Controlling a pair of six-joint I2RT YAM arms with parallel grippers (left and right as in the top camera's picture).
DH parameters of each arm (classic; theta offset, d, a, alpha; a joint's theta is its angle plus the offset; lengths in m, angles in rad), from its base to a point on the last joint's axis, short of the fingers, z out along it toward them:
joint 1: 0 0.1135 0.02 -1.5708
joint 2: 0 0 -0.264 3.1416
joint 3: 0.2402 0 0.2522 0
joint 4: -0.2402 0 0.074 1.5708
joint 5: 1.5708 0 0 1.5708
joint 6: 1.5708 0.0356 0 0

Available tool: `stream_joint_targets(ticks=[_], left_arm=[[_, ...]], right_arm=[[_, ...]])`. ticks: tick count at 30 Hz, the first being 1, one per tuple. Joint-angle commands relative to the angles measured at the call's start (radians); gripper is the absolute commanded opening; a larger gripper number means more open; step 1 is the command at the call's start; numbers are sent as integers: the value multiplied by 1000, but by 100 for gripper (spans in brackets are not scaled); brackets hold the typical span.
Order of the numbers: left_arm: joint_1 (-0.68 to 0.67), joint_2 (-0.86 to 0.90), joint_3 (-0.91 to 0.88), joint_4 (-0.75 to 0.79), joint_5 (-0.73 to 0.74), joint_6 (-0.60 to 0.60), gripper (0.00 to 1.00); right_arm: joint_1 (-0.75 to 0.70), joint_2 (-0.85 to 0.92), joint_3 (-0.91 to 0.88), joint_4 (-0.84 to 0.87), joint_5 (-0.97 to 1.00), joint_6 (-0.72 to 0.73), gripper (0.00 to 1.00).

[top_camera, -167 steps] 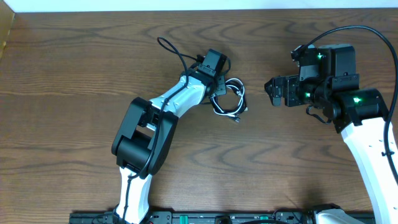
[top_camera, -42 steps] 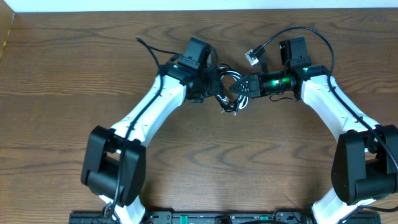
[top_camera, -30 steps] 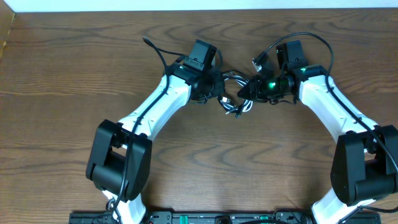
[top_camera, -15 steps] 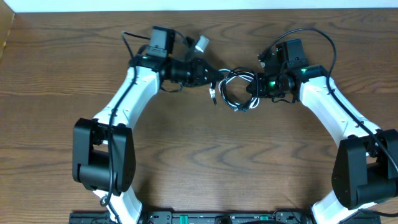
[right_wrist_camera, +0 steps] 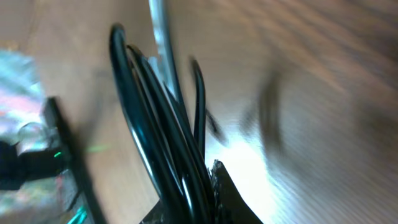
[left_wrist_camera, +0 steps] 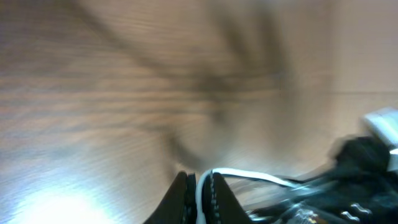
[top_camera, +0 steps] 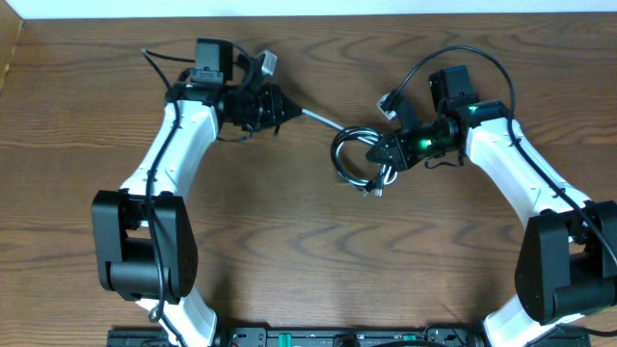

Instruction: Untangle cables

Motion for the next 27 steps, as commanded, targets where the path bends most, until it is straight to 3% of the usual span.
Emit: stream_joint_targets(ticks=[1,5,7,8,10,19,20,24,27], left_arm=[[-18,-14,6,-35,-368,8,7],[-67,-3,6,-42,-371,8,11],[-99,-3,6,-41,-372,23,37],[-111,-3,6,-40,-377,47,56],[-124,-3,7,-36,-435,80,72],[-116,-172,46,-5,-481,87,78],[-121,-180,46,-7,-459,101,78],[-142,-167,42,-8,-97,253,77],[-171,-126,32,-12,-66,294,77]], right_arm=[[-19,-3,-1,-14,-138,-83,1],[-19,-3,-1,-11,-169,-78,1],[-23,-3,-1,-8,-151,-41,1],[-26,-3,-1,-7,-140,-20,1],[-32,-3,-1,-8,-139,-10,1],[-37,-3,-1,-8,-139,5,1],[-37,-3,-1,-8,-139,5,1],[-37,-3,-1,-8,-139,5,1],[-37,-3,-1,-8,-139,5,1]])
